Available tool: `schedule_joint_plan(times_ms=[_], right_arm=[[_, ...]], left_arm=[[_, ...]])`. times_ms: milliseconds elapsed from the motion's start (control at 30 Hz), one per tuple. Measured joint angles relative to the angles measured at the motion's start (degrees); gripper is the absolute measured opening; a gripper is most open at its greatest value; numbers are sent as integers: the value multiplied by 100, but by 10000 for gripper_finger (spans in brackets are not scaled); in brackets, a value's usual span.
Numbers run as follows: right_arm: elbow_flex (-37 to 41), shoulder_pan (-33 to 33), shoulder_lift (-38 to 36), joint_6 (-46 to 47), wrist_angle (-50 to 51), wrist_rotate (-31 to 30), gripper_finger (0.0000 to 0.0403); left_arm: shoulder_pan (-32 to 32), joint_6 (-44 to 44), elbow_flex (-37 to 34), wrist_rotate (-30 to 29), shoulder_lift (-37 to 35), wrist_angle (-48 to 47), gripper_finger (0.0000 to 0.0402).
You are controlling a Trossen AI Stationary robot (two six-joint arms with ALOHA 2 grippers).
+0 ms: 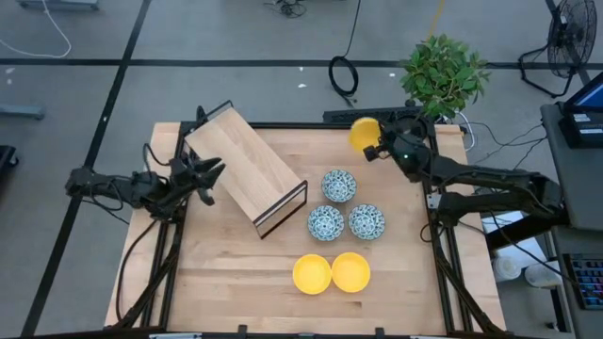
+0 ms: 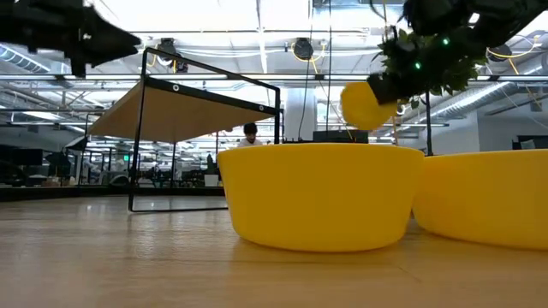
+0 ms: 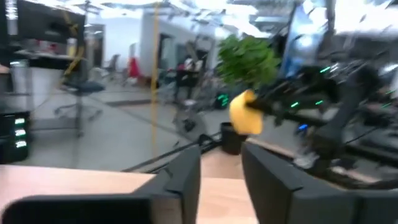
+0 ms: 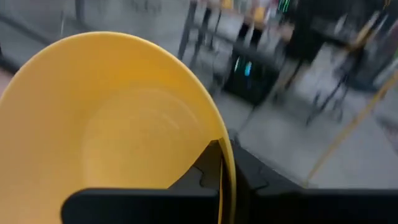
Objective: Pick & Place Mini bowls
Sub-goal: Put the top yellow bowl on the shelf
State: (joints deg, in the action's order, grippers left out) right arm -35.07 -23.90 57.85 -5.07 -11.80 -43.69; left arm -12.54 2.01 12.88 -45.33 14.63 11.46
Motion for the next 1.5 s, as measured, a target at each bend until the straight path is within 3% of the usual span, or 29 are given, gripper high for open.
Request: schedule_joint_plan(times_ms=[200,367,467,600,767,933,1100,1233,1400,1500], right_arm=[[-2,39,604,-1503,-2522,45,1],[-2,39,1365,-2662,-4379,440,1],[-2,60,1734,-3026,-5262,762,0],[-2,136,2038,-3356,-6134,1106,0],[-2,152,2166,-3304,-6524,1708,0],[-278,148,2335,-2928,-6517,2377,0],[-1083,124,2925,-3278,-6067,2453,0],[-1992,66,3529,-3501,-5312,2447,0],[-2809,87,4021,-3641,-4918,2443,0],[-3053,194,4162,-3631,-4919,2444,0]], left_arm=[[378,-1026,1236,-670,2222,96,253],[1213,-1520,2315,-662,4020,920,318],[1664,-1572,2936,-416,4907,1322,332],[2088,-1691,3607,349,5890,1768,335],[2321,-1762,4311,1140,6771,2044,335],[2305,-1999,4576,1083,7038,2005,335],[2058,-2556,4577,-231,6634,1572,335],[1808,-2458,4582,-758,6240,827,335],[1704,-1856,4582,-957,5938,-7,335],[1818,-1502,4582,-676,5954,-180,335]])
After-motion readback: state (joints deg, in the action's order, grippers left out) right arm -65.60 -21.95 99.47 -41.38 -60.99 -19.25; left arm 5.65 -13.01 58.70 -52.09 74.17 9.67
